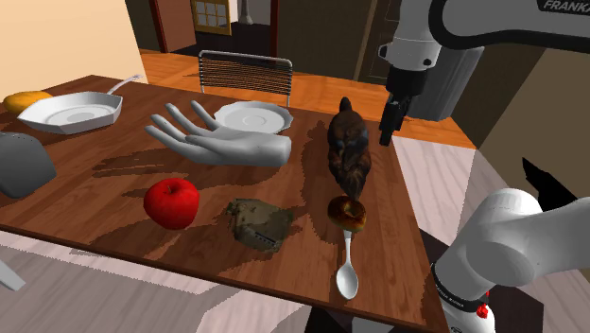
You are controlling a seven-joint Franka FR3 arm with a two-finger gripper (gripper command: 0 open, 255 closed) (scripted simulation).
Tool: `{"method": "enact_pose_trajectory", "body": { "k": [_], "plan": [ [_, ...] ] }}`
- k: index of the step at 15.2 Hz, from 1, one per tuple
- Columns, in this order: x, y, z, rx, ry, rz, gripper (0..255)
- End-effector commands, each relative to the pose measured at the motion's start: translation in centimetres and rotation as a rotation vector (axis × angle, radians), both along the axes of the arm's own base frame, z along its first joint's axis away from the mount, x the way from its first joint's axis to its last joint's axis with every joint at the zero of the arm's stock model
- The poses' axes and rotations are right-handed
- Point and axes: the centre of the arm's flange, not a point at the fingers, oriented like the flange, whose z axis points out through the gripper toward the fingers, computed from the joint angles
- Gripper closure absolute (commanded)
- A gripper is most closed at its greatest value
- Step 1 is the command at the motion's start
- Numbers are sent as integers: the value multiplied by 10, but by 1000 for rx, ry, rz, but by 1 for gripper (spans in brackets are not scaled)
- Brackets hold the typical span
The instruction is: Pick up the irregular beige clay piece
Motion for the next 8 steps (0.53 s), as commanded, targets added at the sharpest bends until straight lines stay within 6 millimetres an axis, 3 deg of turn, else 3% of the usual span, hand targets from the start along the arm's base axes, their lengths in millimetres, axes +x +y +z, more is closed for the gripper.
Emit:
{"method": "enact_pose_trajectory", "body": {
  "k": [1,8],
  "plan": [
    [0,0,0,0,0,0,0],
    [51,75,-23,3,13,59,0]
  ]
}}
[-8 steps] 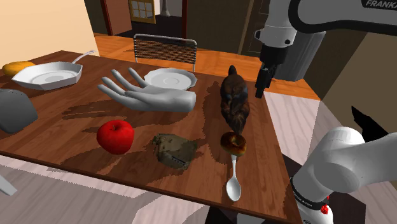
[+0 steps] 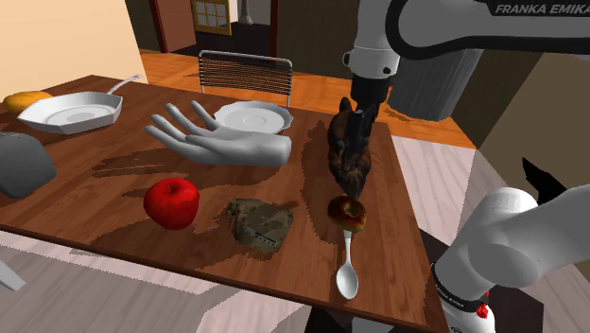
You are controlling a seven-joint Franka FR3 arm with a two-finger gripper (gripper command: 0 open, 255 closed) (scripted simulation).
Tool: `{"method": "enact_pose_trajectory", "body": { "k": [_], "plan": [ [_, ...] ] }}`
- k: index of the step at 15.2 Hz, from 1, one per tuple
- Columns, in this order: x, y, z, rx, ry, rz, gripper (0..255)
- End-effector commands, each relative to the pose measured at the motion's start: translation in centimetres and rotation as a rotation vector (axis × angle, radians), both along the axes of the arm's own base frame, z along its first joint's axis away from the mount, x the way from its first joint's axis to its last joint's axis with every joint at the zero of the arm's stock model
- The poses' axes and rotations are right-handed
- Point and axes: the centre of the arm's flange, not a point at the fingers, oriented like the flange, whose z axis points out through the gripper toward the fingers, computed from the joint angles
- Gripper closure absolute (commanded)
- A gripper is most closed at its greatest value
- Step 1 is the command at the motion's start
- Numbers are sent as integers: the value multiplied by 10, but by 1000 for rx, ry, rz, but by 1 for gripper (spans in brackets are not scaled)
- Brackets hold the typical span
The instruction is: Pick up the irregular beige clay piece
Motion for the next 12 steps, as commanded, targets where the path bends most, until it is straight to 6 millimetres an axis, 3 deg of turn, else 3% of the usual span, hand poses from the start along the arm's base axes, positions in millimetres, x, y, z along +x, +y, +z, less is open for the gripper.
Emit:
{"method": "enact_pose_trajectory", "body": {
  "k": [1,12],
  "plan": [
    [13,21,-8,2,5,17,0],
    [82,145,-45,7,26,109,0]
  ]
}}
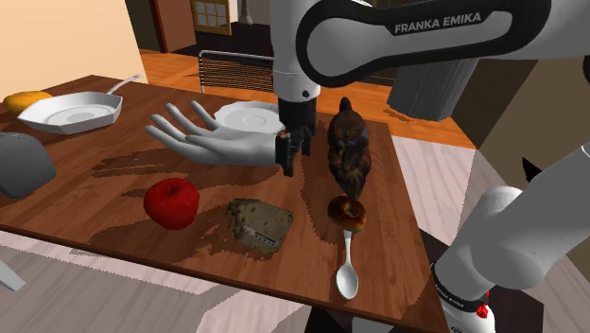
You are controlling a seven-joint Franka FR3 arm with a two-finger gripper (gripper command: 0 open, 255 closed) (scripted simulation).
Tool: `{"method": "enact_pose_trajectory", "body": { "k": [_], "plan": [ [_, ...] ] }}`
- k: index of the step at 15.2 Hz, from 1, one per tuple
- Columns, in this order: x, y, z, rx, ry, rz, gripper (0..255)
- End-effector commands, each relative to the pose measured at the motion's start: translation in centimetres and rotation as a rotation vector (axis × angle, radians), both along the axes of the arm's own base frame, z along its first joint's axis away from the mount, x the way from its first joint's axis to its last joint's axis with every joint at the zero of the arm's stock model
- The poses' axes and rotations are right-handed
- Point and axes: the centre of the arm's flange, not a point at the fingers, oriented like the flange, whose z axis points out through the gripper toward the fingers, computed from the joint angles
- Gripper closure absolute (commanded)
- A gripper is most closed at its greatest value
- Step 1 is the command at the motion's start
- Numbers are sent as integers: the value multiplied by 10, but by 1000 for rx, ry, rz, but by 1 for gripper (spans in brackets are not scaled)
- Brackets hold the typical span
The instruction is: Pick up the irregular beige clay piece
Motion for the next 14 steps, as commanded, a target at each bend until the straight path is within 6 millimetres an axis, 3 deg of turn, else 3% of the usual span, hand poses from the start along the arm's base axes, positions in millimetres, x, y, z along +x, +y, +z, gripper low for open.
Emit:
{"method": "enact_pose_trajectory", "body": {
  "k": [1,11,14],
  "plan": [
    [11,24,-6,2,4,17,0],
    [62,142,-40,7,23,101,0],
    [64,146,-52,7,24,103,0]
  ]
}}
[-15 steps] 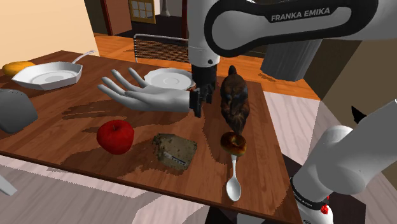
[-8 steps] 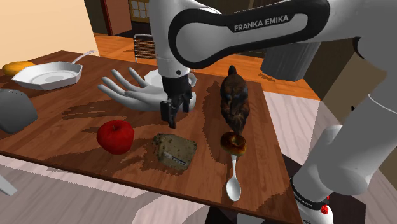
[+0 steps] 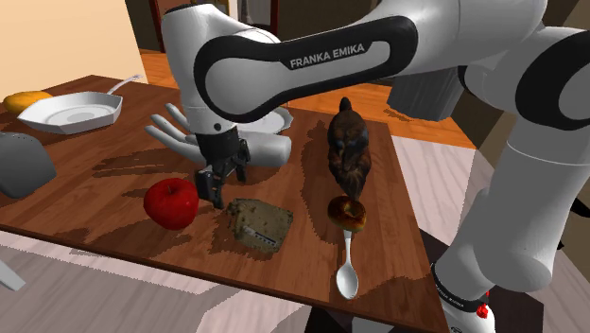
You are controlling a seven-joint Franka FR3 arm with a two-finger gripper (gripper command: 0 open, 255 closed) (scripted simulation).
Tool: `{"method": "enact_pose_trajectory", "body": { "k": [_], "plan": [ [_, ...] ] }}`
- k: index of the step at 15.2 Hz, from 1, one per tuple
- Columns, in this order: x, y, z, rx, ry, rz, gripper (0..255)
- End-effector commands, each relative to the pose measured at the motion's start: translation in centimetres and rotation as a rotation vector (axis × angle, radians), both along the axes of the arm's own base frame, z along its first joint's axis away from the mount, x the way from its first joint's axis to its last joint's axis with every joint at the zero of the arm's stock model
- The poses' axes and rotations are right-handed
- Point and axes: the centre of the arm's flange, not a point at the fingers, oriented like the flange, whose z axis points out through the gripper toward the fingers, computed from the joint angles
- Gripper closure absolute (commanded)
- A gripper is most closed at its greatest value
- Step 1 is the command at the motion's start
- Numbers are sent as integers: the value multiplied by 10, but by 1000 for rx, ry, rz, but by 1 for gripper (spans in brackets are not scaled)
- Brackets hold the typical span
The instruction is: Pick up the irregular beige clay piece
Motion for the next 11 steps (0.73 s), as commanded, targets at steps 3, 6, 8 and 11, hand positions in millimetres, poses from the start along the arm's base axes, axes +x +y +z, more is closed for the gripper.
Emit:
{"method": "enact_pose_trajectory", "body": {
  "k": [3,6,8,11],
  "plan": [
    [0,2,-19,0,0,1,0],
    [0,2,-33,0,0,1,0],
    [0,2,-32,0,0,1,255],
    [0,2,-32,0,0,1,255]
  ]
}}
